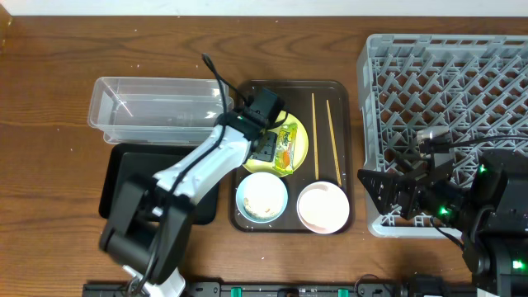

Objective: Sort waste into correct bins and load items into the dishwasher rack
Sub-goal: 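Grasp the white tissue on the yellow plate with the left gripper, then move the tissue over the clear bin and release it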

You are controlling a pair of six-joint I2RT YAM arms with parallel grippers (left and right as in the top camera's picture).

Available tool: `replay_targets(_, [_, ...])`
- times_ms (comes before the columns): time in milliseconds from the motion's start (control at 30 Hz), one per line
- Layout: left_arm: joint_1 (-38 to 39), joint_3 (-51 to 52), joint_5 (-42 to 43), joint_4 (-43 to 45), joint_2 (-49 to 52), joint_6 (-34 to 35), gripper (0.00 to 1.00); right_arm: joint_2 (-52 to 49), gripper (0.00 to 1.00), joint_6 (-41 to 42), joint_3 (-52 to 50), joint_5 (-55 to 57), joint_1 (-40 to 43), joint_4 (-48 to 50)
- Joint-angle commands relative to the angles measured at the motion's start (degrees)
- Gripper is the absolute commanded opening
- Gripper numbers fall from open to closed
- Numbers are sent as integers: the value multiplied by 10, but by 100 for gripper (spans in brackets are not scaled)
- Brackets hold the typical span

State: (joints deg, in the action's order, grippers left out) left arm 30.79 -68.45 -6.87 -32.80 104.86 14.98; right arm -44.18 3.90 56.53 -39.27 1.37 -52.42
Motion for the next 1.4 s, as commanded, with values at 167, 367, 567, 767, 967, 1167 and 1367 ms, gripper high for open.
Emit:
replay_targets(167, [-2,-7,28,22,34,7,40,1,99,8,10,-11,5,-10])
replay_targets(367, [-2,-7,59,11,31,7,7,1,99,8,10,-11,5,-19])
replay_targets(567, [-9,-18,82,-17,-38,8,6,1,99,7,10,-11,5,-29])
replay_targets(767, [-21,-20,69,-23,-178,3,6,1,99,7,10,-11,5,-26])
replay_targets(967, [-63,-20,-43,-27,-242,3,6,1,99,8,10,-11,5,-26])
replay_targets(1167, [-127,-20,32,-20,-232,-2,6,1,99,7,10,-11,5,-27])
replay_targets(1367, [-86,6,158,-38,-215,-9,55,1,99,7,10,-11,5,-25])
